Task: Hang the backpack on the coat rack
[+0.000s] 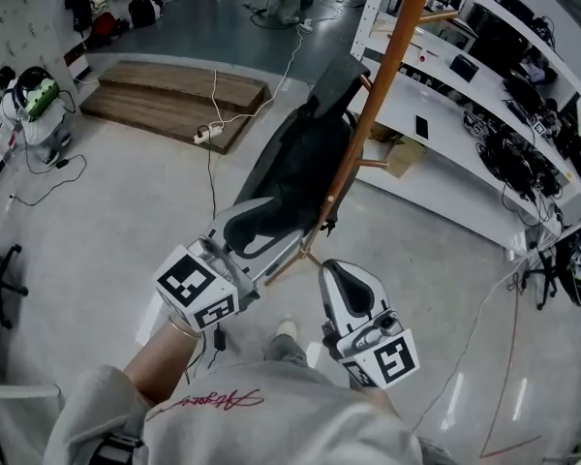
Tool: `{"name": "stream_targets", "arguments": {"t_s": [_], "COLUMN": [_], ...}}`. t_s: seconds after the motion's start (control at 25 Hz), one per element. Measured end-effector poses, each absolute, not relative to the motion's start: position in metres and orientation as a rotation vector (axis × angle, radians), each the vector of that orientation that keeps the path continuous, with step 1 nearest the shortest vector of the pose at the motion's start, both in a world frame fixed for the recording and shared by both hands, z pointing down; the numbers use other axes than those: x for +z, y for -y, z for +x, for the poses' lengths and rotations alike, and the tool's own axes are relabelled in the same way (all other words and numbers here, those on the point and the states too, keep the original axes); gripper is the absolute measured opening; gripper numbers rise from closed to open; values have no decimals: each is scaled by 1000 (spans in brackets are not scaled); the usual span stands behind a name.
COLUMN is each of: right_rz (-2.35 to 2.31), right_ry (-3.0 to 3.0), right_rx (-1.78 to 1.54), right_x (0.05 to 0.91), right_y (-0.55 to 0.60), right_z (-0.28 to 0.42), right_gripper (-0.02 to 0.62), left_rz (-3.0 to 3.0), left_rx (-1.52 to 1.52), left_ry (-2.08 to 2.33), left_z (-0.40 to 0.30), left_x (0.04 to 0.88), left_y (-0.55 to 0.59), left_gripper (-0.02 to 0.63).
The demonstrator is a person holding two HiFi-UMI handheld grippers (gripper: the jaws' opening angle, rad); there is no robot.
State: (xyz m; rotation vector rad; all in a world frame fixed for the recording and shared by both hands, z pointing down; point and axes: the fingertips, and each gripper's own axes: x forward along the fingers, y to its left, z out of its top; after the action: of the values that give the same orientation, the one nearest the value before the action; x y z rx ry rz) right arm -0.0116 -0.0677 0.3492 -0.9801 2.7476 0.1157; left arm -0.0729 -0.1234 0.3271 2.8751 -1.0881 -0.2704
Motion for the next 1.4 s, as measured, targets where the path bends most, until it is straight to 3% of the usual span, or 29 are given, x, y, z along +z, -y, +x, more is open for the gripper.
{"name": "stream_targets", "arguments": {"t_s": [0.08, 0.2, 0.36, 0.68, 1.4], "right_rz": [-1015, -1067, -1123, -1147, -1080], "right_ry": [-2726, -2705, -2691, -2712, -2755], "right_rx": [140, 148, 147, 173, 239], "right_x": [349, 348, 348, 344, 341], "right_y": [46, 20, -8, -38, -45], "right_z": [-14, -15, -17, -22, -4], "right_gripper": [23, 23, 23, 23, 21], "left_rz": [2875, 2883, 2905, 2878, 2873], "left_rx": [-280, -240, -184, -231, -154], "left_ry": [1107, 1166, 1210, 1190, 1147], "left_z": [-77, -79, -76, -76, -34], "left_x": [331, 339, 351, 346, 352], "left_y": [100, 72, 42, 7, -11], "left_gripper": [202, 106, 50, 18, 18]}}
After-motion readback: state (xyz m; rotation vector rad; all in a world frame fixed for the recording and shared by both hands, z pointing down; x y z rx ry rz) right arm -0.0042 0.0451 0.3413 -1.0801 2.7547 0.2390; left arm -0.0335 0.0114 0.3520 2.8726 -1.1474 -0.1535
